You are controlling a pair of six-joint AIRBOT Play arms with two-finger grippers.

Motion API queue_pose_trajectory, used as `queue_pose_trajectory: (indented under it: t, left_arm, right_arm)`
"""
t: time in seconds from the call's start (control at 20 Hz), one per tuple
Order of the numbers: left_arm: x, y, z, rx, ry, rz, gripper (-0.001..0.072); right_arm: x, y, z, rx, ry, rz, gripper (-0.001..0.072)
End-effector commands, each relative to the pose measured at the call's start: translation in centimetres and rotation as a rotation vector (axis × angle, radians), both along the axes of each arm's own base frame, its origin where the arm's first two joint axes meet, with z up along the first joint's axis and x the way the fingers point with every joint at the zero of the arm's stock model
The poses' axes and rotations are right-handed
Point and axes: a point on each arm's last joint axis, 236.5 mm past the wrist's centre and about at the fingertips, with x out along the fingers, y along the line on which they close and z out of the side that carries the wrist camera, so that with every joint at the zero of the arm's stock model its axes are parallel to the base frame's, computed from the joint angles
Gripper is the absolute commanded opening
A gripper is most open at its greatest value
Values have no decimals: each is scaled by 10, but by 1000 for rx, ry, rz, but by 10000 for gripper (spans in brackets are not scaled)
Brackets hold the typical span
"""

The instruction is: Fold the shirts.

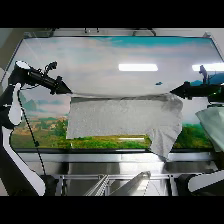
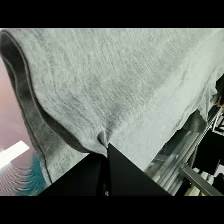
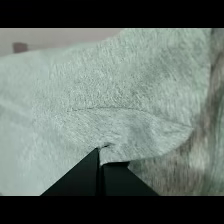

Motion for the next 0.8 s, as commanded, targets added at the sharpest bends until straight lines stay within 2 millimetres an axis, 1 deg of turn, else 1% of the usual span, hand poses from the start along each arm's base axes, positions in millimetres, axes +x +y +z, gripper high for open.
queue_pose_trajectory:
  t: [0.0,0.1,0.15,0.2,0.25,0.3,0.35,0.4,0.5,0.55,0.6,0.65,0.75]
  left_arm:
    - [-13,7,-20,43,55,-8,13]
    - [-18,8,-27,61,75,-15,5]
    - [-19,8,-27,59,78,-18,8]
    - [-20,8,-25,56,82,-26,59]
    - [-19,10,-20,58,81,-25,247]
    - [-16,12,-13,63,78,-18,357]
    - [-10,18,-2,70,69,-3,520]
    - [-5,22,9,78,69,19,642]
    - [-4,36,32,88,65,51,638]
    - [-9,41,40,88,75,75,638]
    - [-22,46,46,82,100,90,638]
    - [-38,48,49,71,122,94,638]
    - [-77,46,45,46,178,134,638]
  right_arm:
    - [-17,7,-21,-16,79,51,16]
    - [-17,7,-23,-16,85,47,16]
    - [-18,6,-24,-16,96,40,31]
    - [-20,4,-25,-25,118,34,189]
    - [-24,-1,-23,-41,135,38,305]
    - [-27,-6,-20,-64,147,39,305]
    - [-32,-13,-14,-94,162,37,304]
    - [-37,-21,-5,-131,167,34,304]
    - [-48,-36,20,-211,157,24,304]
    - [-54,-45,30,-263,155,15,303]
    - [-64,-52,37,-315,152,6,300]
    - [-76,-55,41,-341,159,-16,292]
    - [-101,-52,41,-345,175,-86,290]
